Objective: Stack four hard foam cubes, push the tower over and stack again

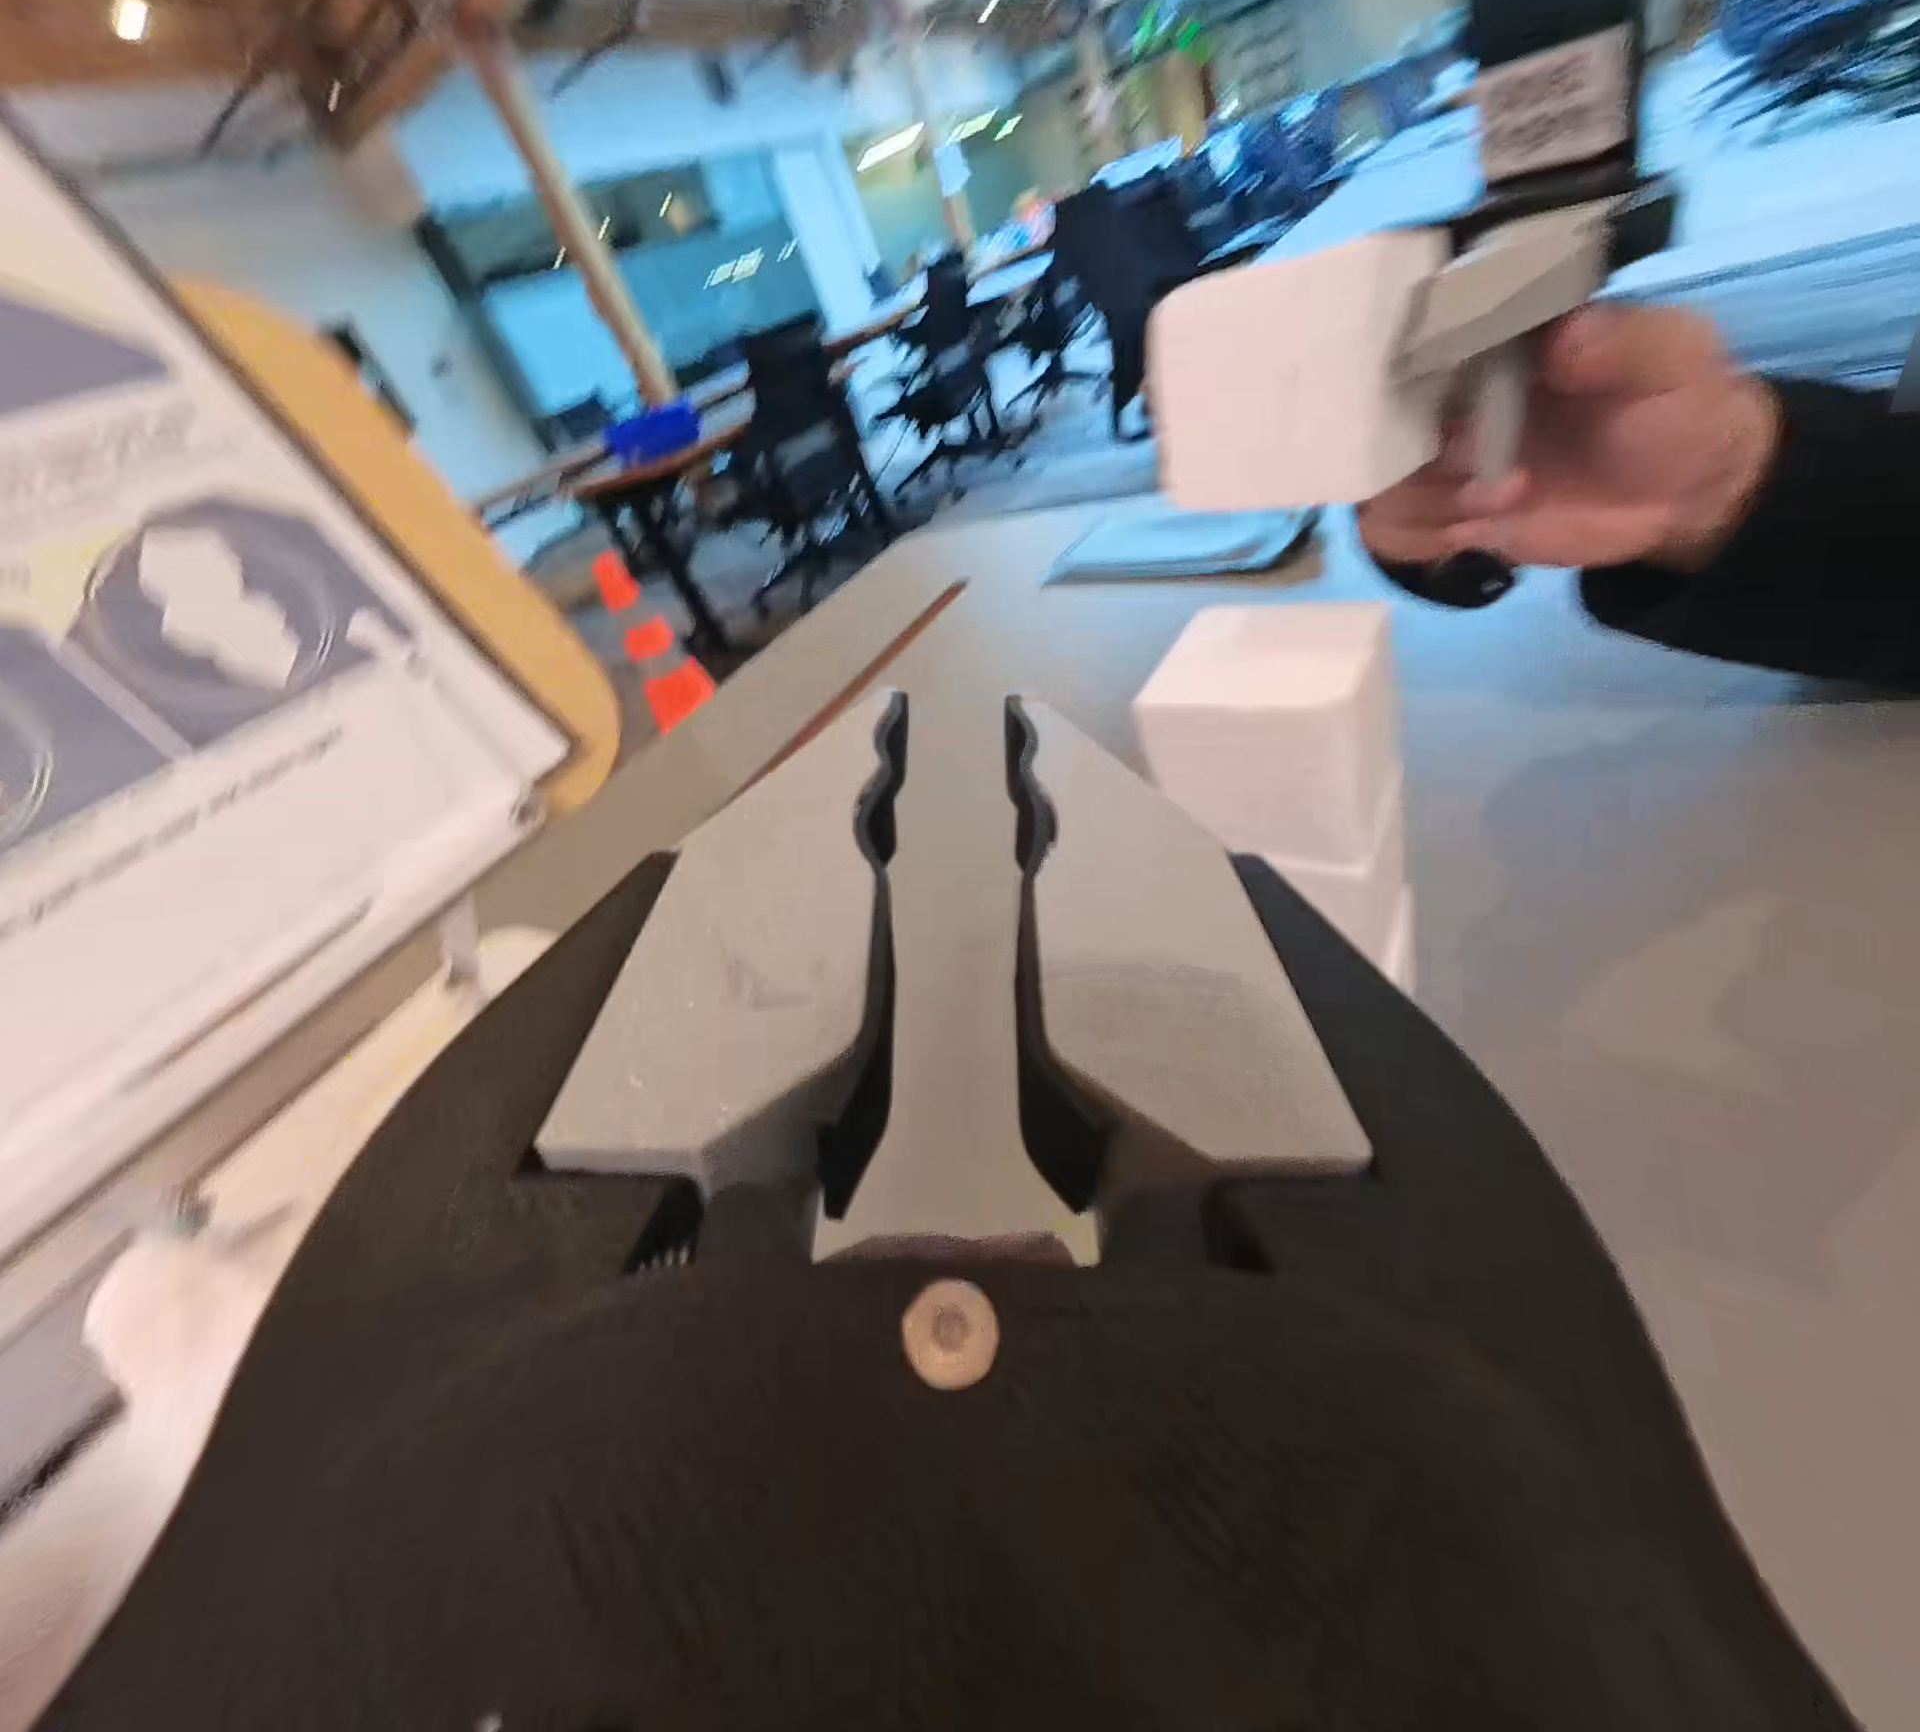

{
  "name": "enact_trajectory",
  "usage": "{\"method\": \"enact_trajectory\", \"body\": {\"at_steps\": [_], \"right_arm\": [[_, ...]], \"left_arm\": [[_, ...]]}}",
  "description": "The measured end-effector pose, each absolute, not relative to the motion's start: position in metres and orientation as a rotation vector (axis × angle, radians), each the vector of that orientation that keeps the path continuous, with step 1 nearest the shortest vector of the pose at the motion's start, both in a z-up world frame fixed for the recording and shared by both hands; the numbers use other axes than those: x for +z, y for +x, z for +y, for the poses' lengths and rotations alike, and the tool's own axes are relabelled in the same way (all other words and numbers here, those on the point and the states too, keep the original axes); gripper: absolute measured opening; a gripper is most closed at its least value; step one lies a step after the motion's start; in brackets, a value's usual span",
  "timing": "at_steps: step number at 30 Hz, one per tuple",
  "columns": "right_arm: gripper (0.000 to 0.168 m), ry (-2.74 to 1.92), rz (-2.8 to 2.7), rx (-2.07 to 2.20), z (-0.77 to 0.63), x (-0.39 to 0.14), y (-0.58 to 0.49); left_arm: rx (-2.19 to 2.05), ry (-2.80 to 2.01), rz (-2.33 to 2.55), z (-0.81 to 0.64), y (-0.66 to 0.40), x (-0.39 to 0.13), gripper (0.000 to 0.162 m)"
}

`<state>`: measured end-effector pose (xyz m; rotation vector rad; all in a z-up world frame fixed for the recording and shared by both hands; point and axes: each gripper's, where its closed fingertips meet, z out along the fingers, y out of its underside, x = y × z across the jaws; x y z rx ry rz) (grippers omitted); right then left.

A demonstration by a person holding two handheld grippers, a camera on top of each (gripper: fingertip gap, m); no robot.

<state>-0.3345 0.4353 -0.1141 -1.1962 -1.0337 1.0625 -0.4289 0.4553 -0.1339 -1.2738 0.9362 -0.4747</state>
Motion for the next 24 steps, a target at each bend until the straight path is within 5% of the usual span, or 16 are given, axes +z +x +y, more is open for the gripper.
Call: {"method": "enact_trajectory", "body": {"at_steps": [9,24], "right_arm": [[0.057,-1.215,-1.172,1.004,0.427,-0.131,-0.349],[0.057,-1.216,-1.258,1.058,0.428,-0.134,-0.365]], "left_arm": [[-0.326,-1.715,0.709,0.524,-0.475,-0.208,0.018],[-0.307,-1.722,0.701,0.526,-0.475,-0.208,0.019]]}}
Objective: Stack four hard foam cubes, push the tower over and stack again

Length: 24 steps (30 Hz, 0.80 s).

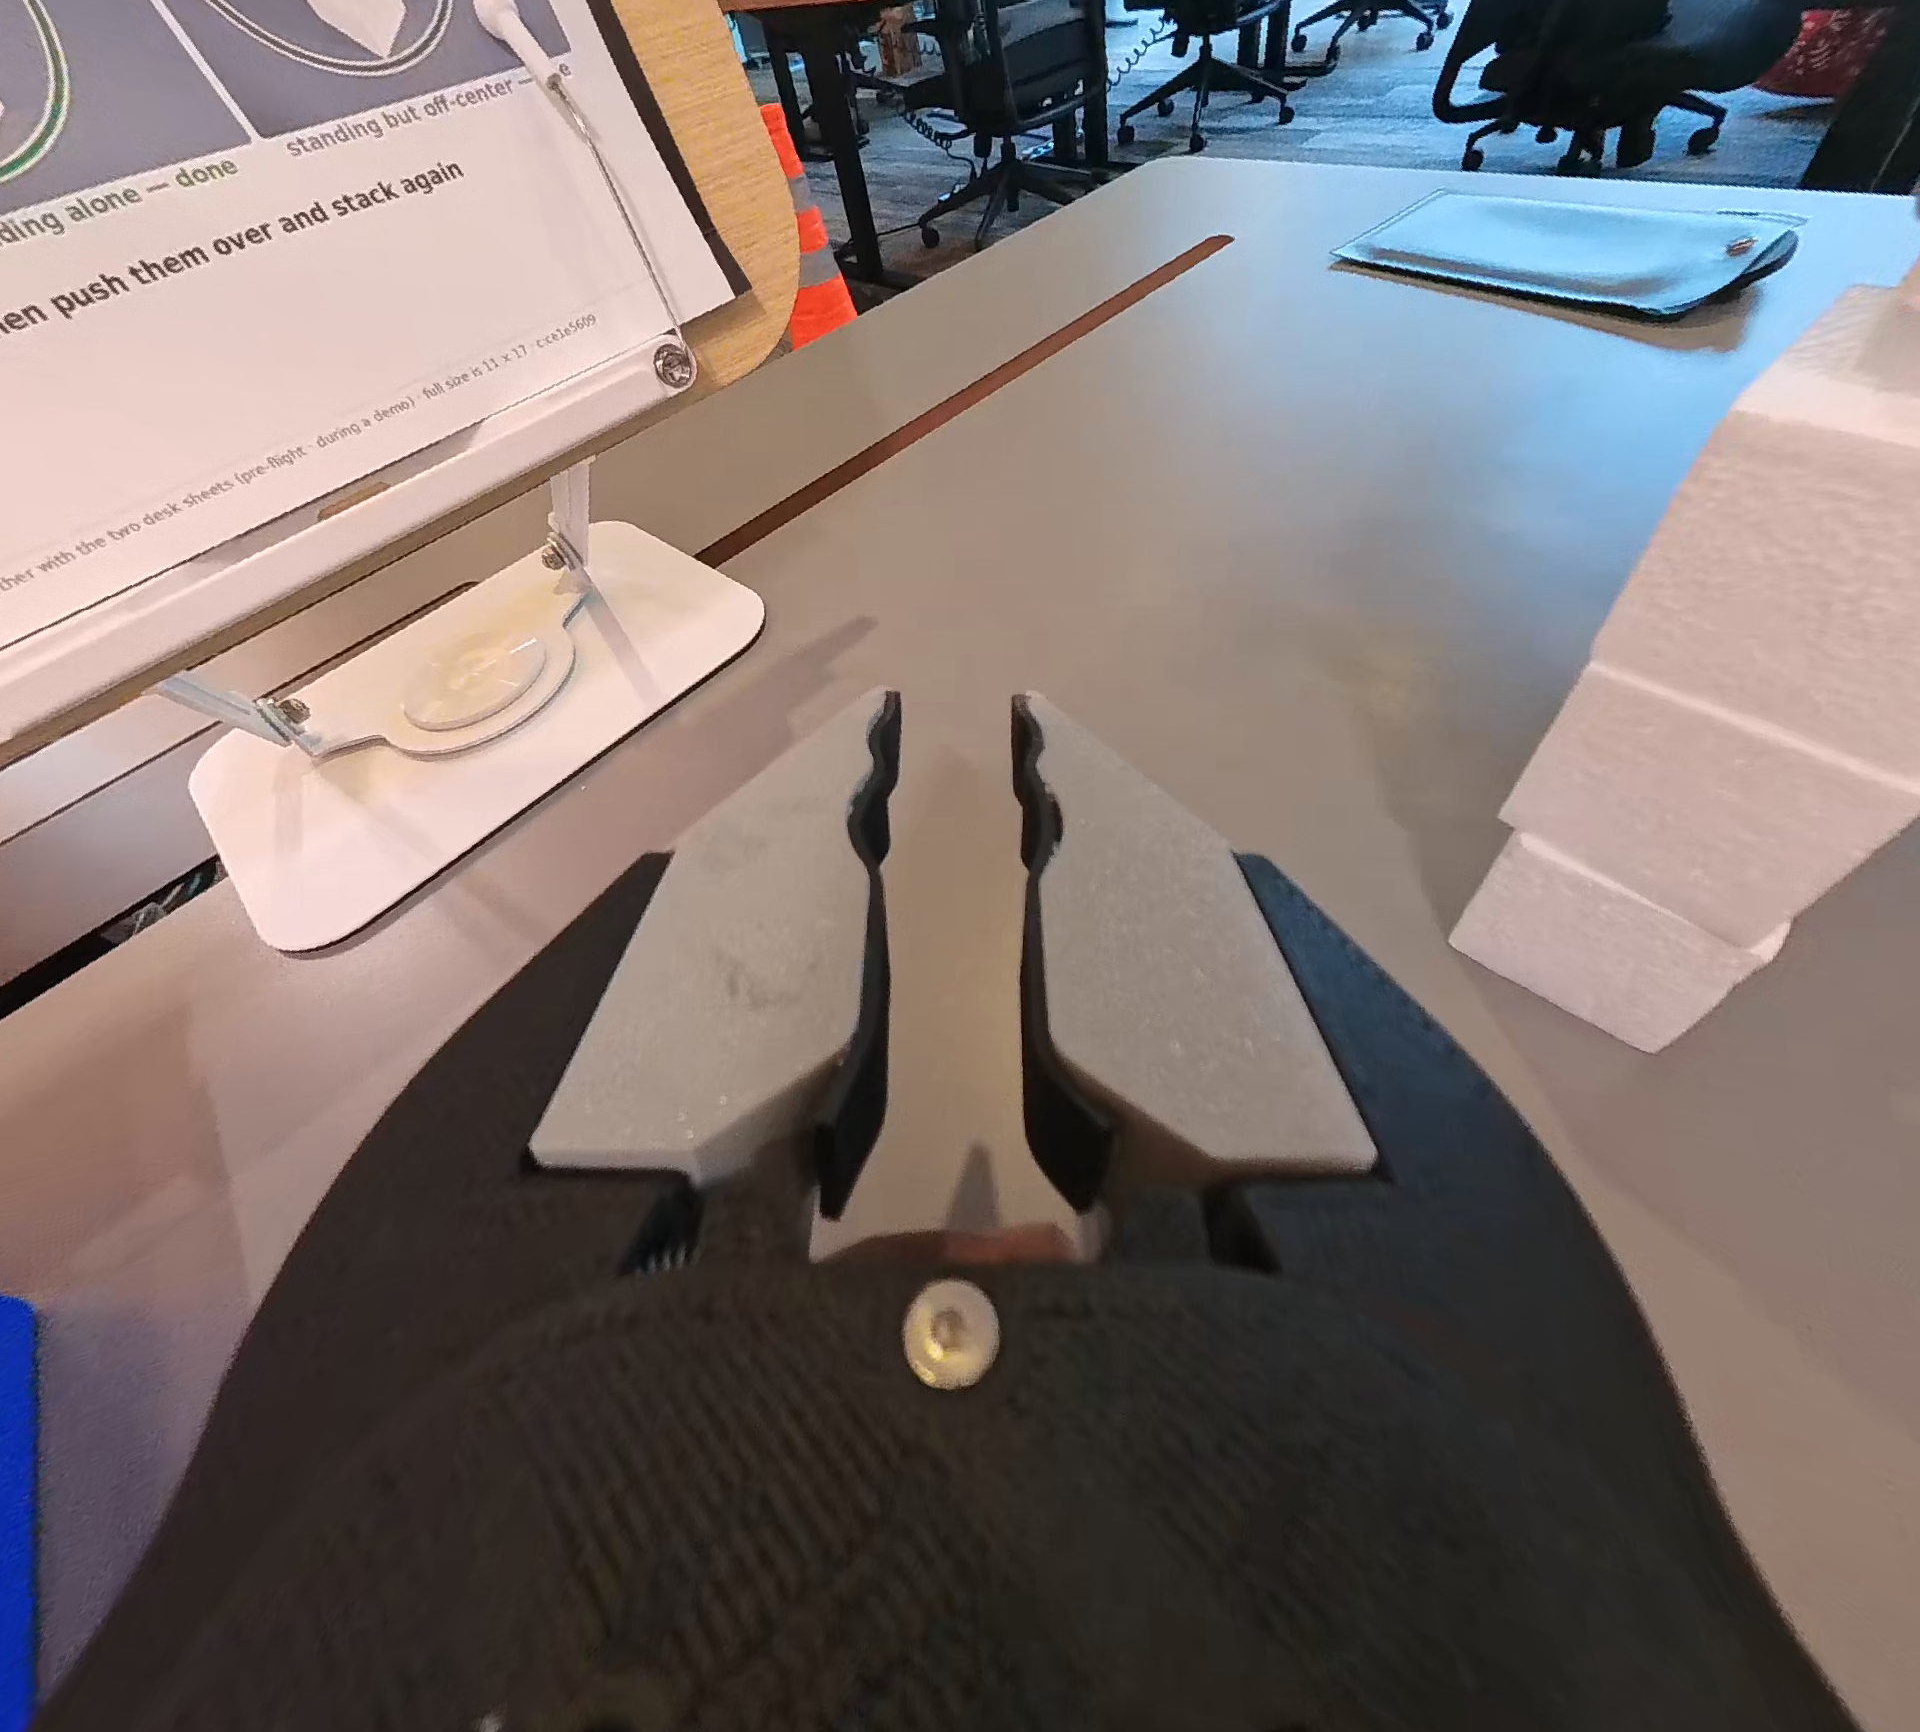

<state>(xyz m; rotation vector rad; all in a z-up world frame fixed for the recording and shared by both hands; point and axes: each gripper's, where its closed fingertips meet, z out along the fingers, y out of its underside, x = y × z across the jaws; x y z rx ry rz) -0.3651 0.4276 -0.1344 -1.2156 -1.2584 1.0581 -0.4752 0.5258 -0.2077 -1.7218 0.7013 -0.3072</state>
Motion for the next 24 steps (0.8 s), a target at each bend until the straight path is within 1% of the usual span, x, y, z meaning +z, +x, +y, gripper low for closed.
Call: {"method": "enact_trajectory", "body": {"at_steps": [22,24], "right_arm": [[0.057,-1.234,-1.251,1.068,0.435,-0.143,-0.372],[0.060,-1.241,-1.248,1.071,0.436,-0.144,-0.372]], "left_arm": [[-0.311,-1.749,0.746,0.526,-0.465,-0.218,0.020],[-0.314,-1.750,0.744,0.526,-0.466,-0.218,0.020]]}}
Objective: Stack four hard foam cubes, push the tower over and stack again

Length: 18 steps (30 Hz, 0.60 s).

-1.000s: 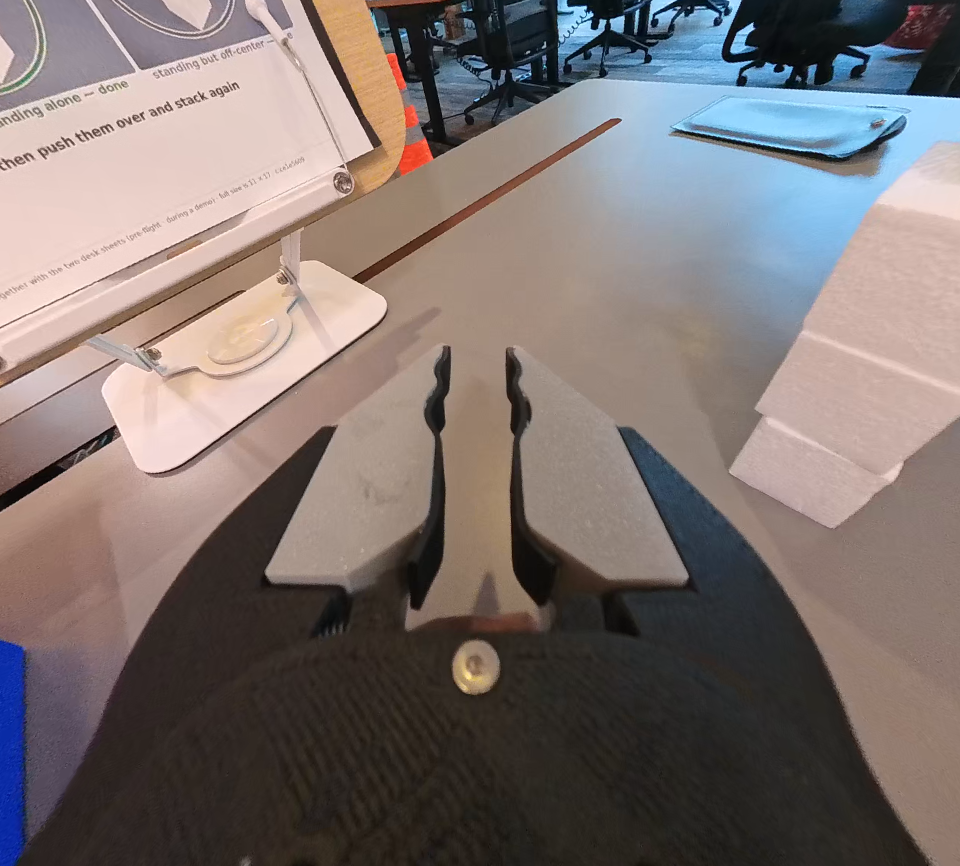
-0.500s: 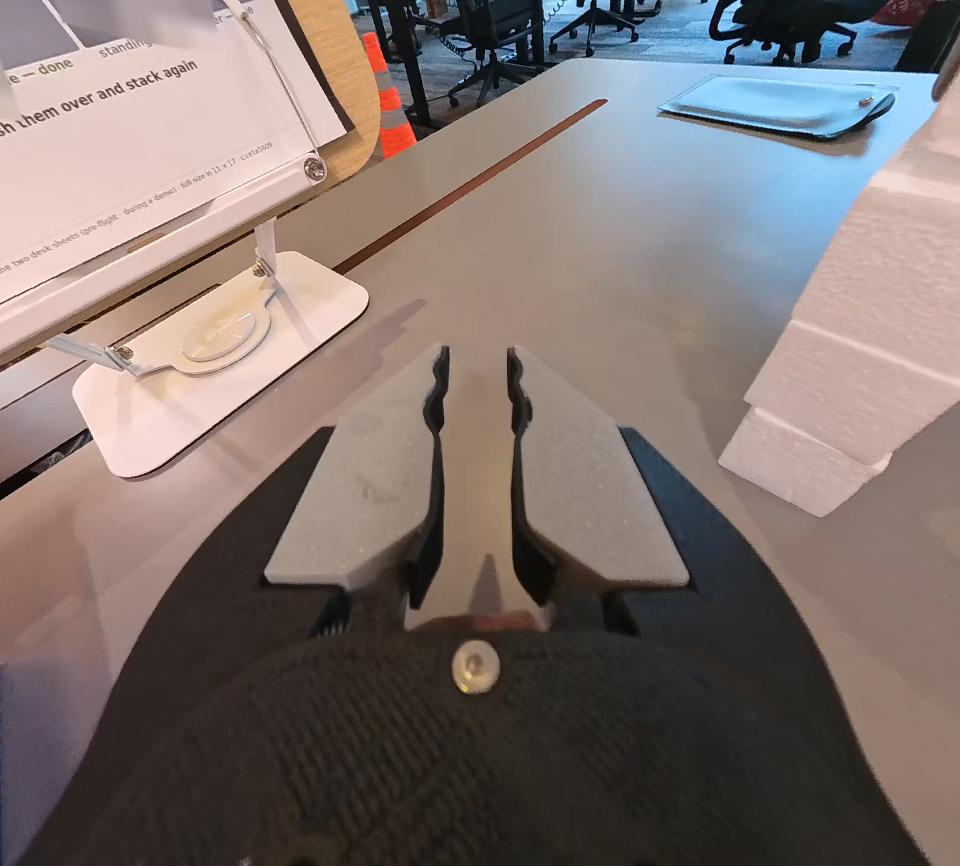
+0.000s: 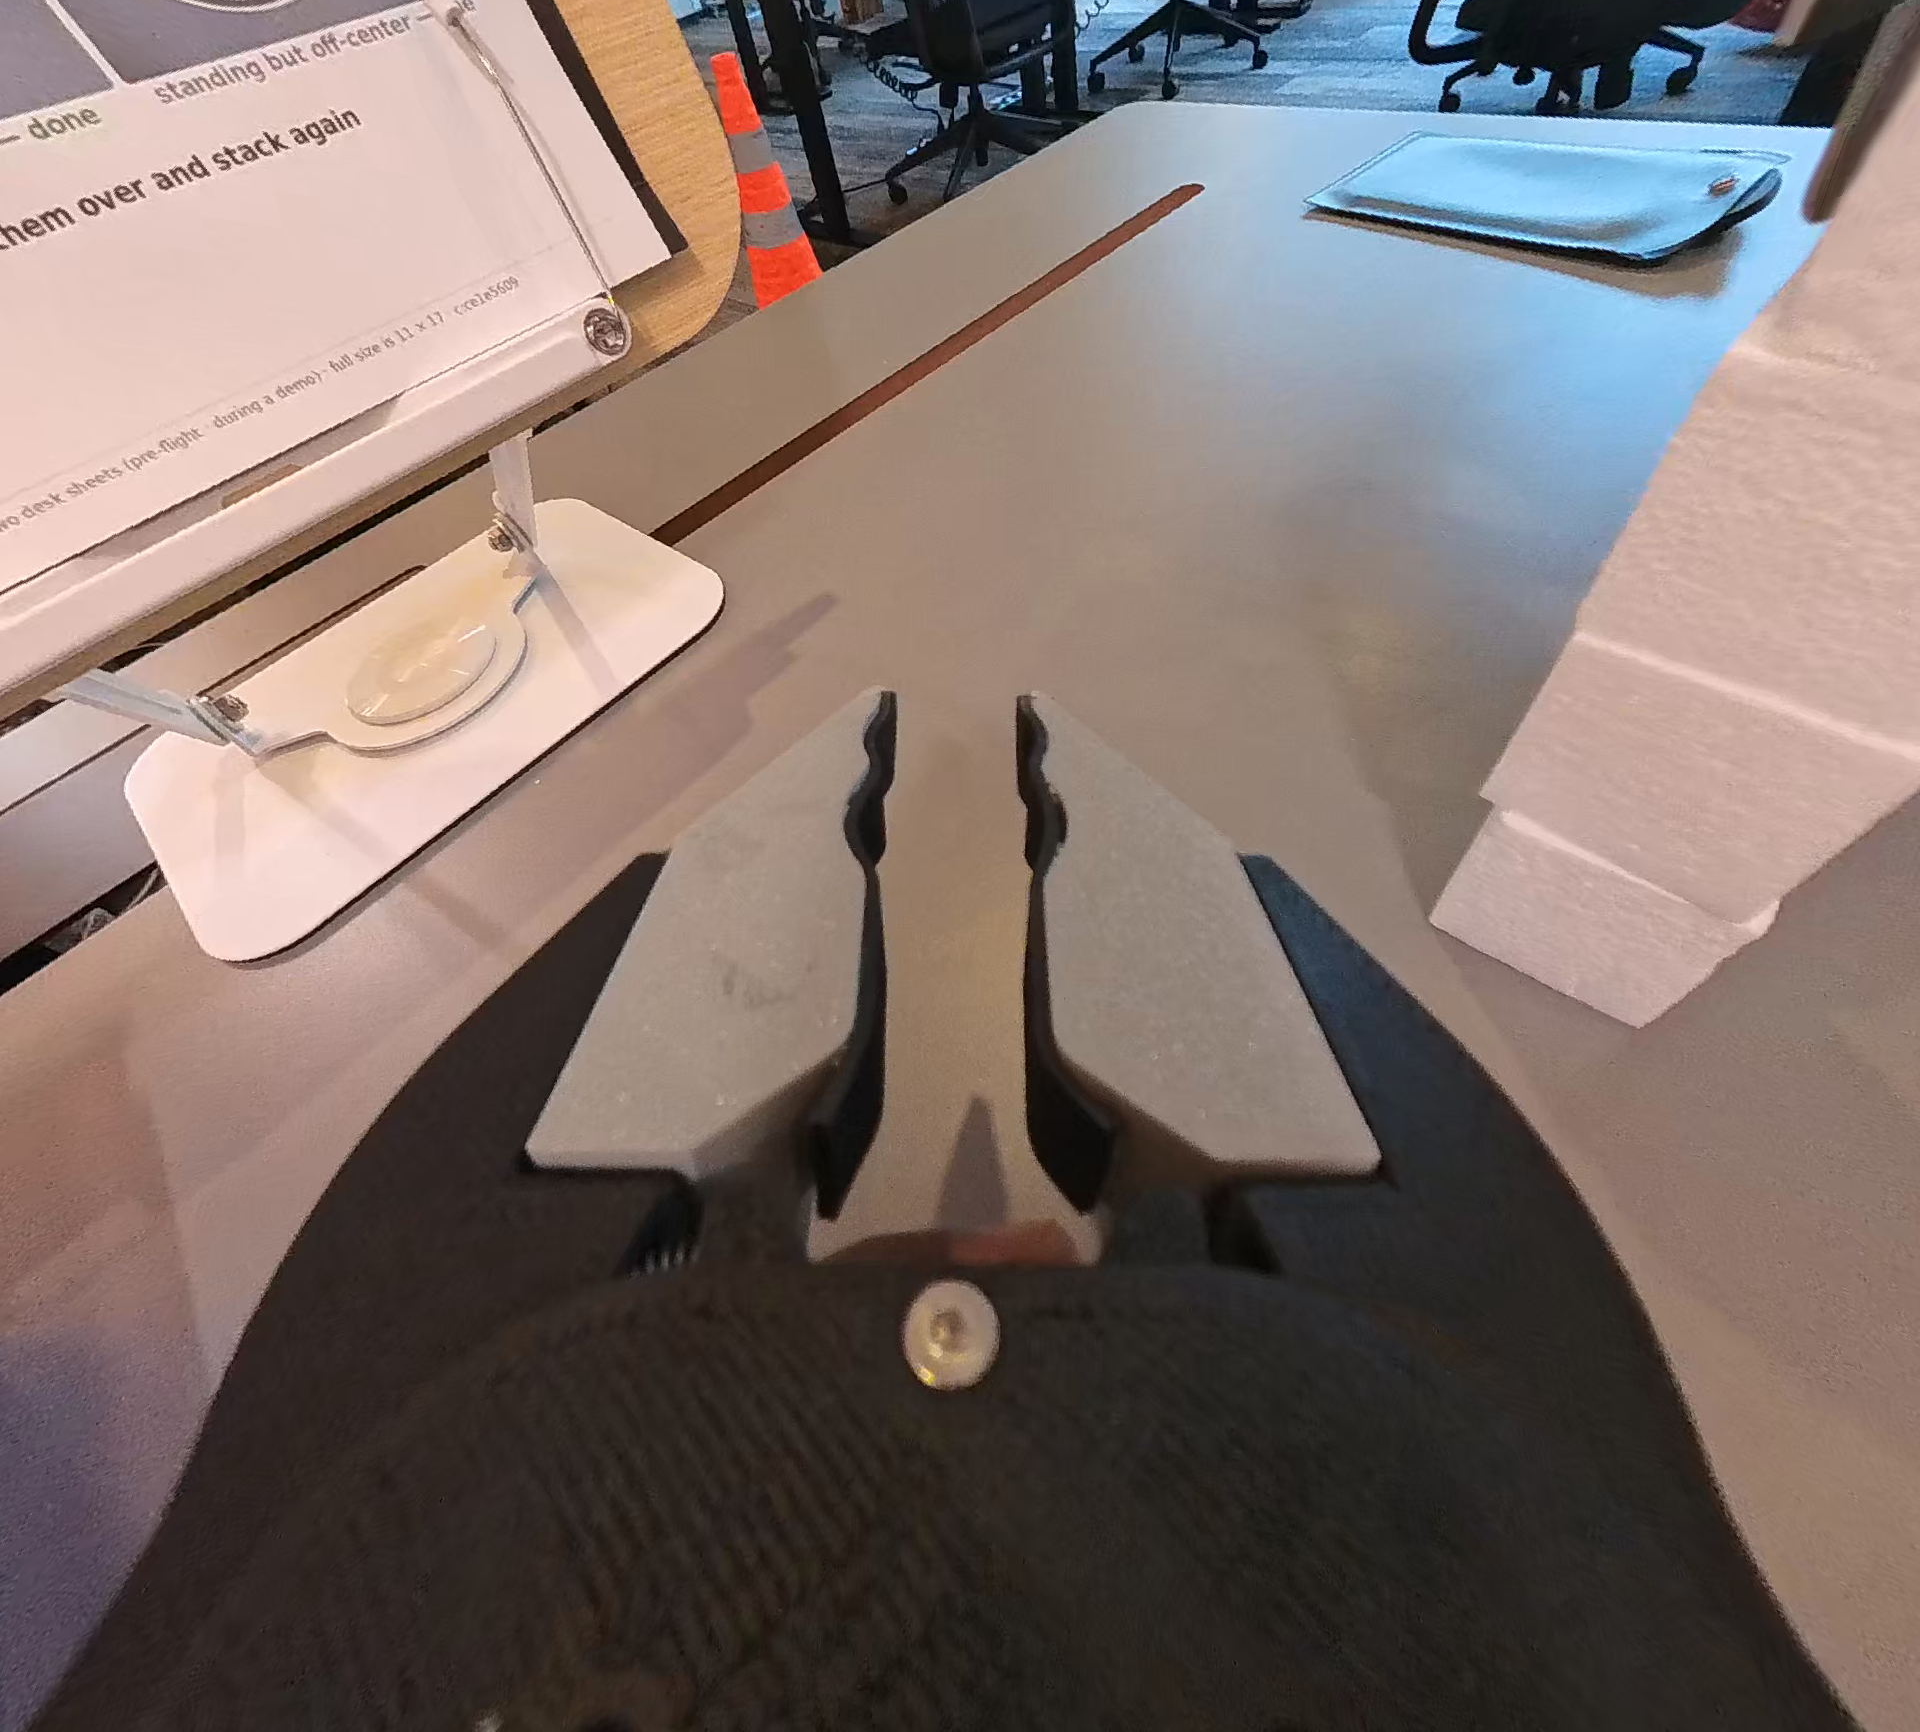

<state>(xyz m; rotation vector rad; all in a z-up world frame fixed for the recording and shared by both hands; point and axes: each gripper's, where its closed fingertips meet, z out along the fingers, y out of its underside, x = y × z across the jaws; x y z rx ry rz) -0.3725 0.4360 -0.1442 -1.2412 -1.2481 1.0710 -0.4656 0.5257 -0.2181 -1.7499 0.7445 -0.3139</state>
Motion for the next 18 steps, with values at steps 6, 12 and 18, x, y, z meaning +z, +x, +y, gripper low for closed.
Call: {"method": "enact_trajectory", "body": {"at_steps": [6,12,18], "right_arm": [[0.066,-1.235,-1.243,1.065,0.435,-0.143,-0.371],[0.062,-1.211,-1.198,1.032,0.436,-0.135,-0.347],[0.010,-1.216,-1.270,0.916,0.435,-0.166,-0.312]], "left_arm": [[-0.312,-1.752,0.747,0.525,-0.466,-0.219,0.021],[-0.318,-1.765,0.689,0.529,-0.478,-0.217,0.022],[-0.335,-1.825,0.525,0.537,-0.506,-0.219,0.022]]}}
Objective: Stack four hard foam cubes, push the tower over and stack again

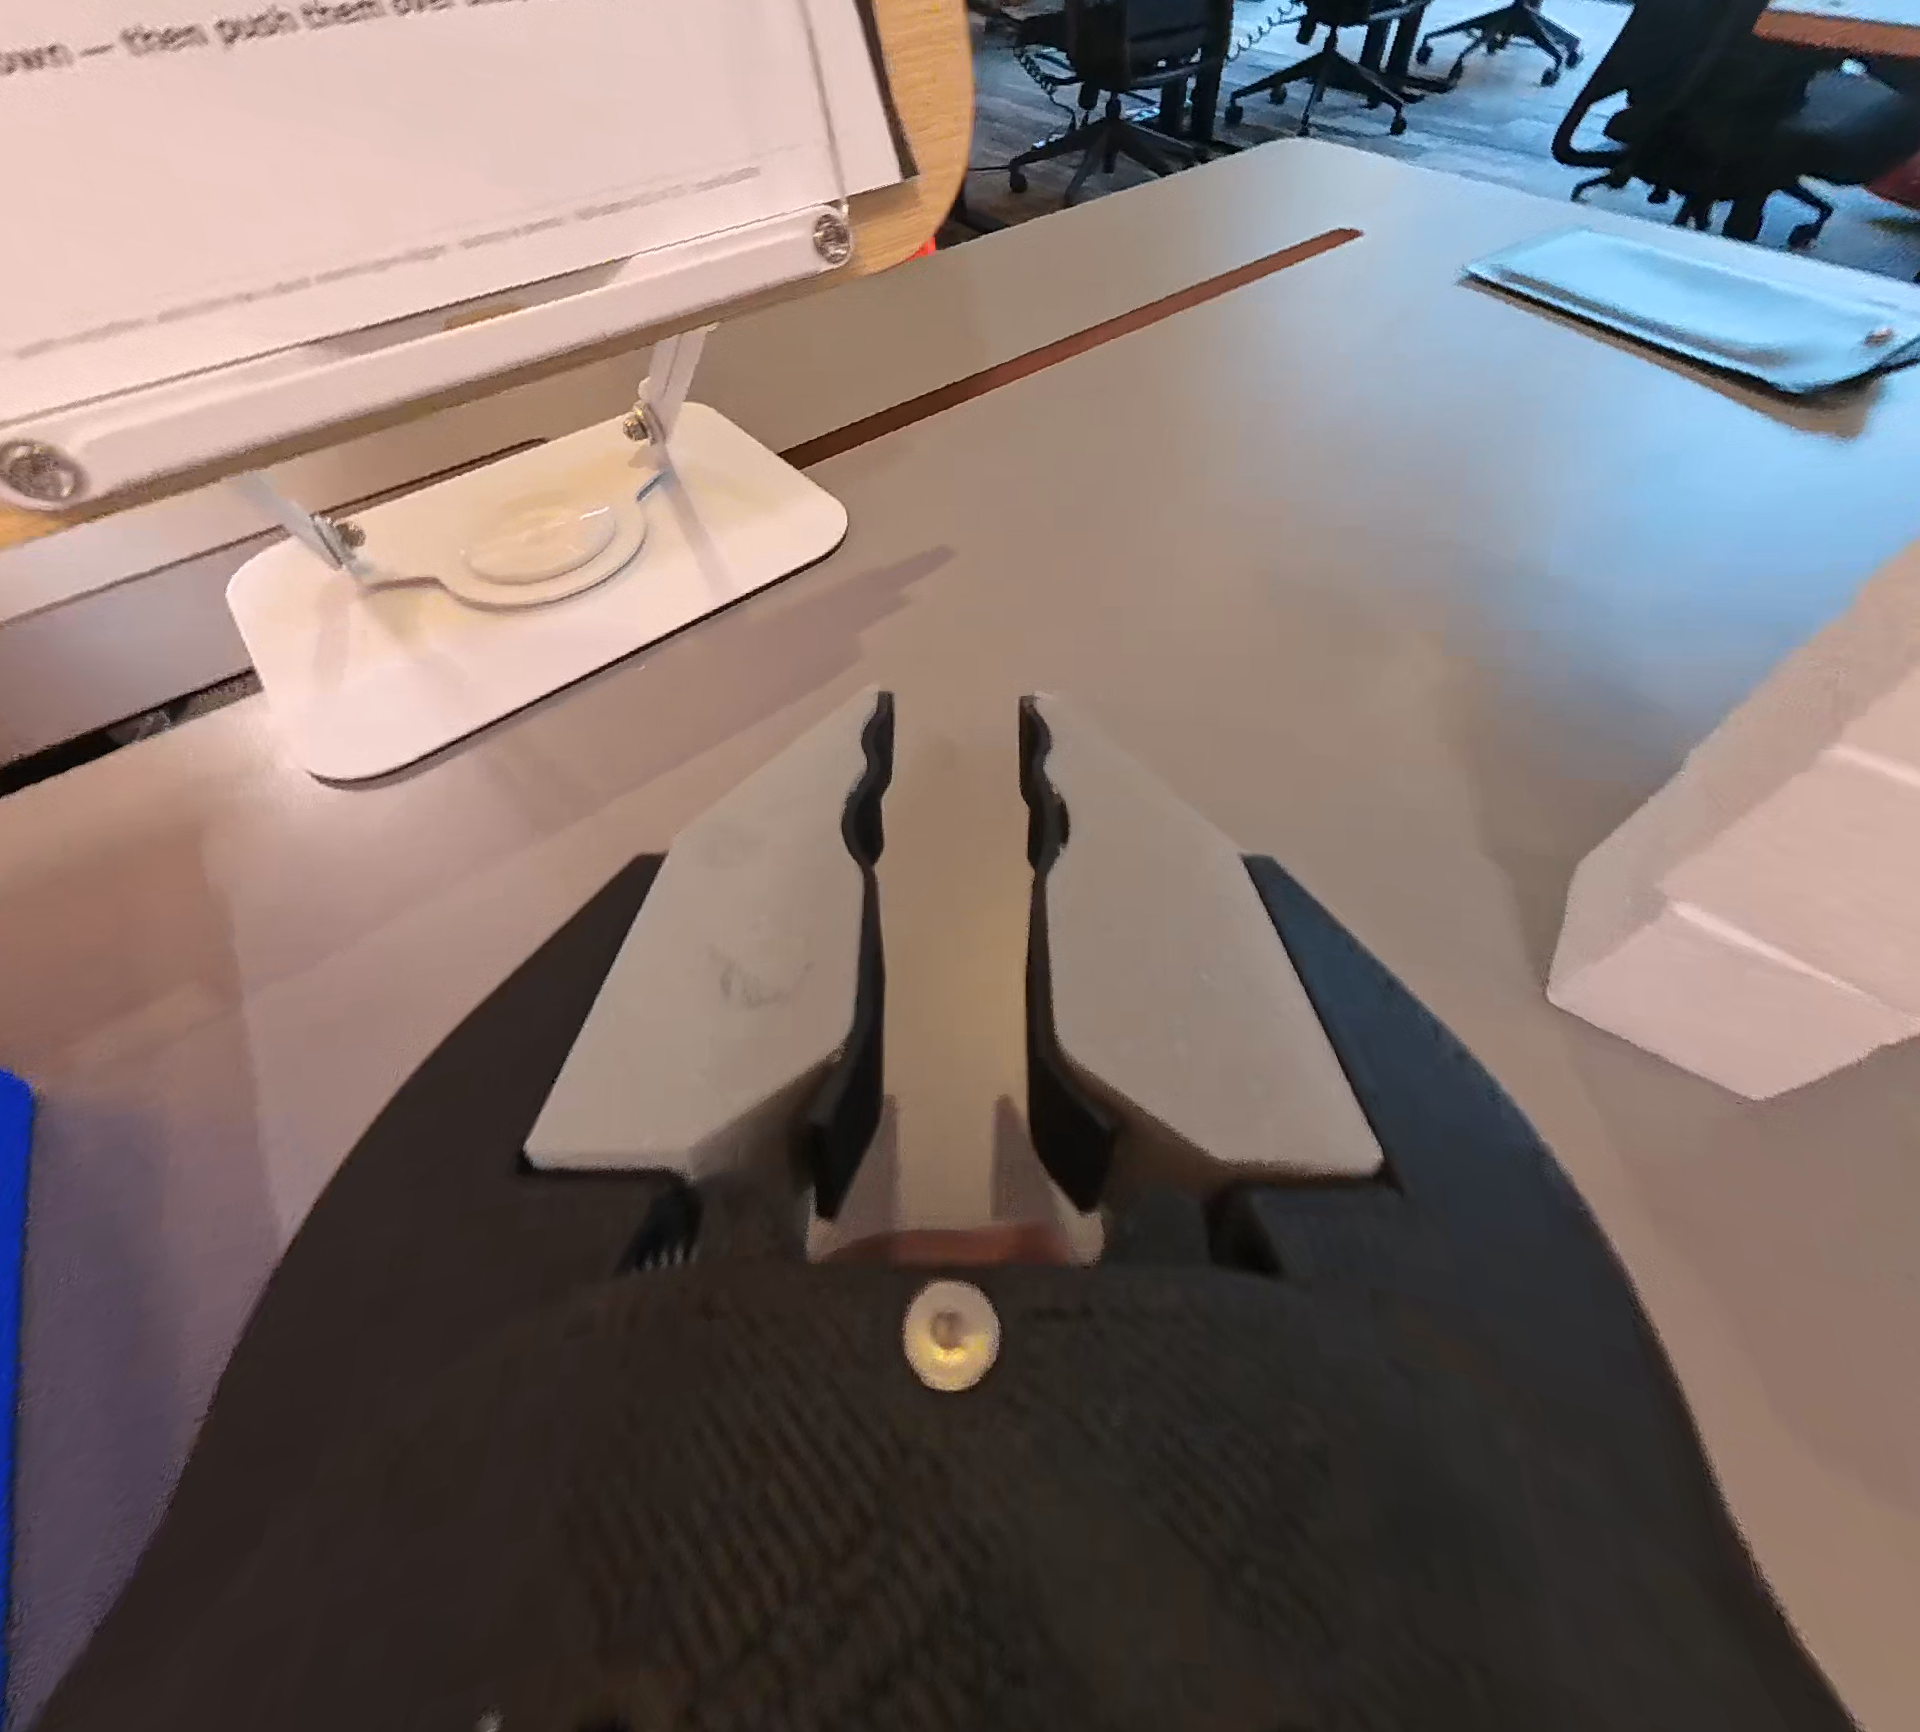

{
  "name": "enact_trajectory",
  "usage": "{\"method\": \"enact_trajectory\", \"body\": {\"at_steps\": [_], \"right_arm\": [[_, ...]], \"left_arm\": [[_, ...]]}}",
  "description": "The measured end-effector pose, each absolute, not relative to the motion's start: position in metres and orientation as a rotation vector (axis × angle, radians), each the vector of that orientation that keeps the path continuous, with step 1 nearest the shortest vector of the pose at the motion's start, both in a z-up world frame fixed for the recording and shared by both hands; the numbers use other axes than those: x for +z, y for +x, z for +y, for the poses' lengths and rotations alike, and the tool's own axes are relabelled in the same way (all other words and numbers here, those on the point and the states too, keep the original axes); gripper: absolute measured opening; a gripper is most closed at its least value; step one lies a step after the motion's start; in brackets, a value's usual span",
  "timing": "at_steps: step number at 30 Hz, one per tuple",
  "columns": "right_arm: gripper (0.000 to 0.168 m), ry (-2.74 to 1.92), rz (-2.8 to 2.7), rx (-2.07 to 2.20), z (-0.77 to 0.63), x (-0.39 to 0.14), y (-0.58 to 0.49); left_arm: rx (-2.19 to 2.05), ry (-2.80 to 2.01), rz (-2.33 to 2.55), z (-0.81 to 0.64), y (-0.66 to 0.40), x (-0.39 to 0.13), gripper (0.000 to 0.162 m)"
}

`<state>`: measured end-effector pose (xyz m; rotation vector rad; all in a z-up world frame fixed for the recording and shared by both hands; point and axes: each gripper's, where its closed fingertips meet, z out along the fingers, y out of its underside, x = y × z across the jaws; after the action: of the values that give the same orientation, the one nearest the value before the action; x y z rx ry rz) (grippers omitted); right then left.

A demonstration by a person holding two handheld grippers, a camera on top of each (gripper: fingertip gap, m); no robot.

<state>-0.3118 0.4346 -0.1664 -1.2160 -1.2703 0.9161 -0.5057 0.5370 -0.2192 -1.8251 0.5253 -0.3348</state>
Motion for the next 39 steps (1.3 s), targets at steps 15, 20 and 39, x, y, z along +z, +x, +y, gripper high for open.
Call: {"method": "enact_trajectory", "body": {"at_steps": [15,20,39], "right_arm": [[0.000,-1.346,-1.416,0.860,0.425,-0.220,-0.342],[0.000,-1.335,-1.465,0.820,0.433,-0.211,-0.374],[0.005,-1.510,-1.219,0.616,0.499,-0.225,-0.355]], "left_arm": [[-0.362,-1.889,0.437,0.541,-0.526,-0.229,0.023],[-0.270,-1.865,0.375,0.538,-0.554,-0.214,0.023],[-0.034,-1.990,0.299,0.547,-0.613,-0.243,0.027]]}}
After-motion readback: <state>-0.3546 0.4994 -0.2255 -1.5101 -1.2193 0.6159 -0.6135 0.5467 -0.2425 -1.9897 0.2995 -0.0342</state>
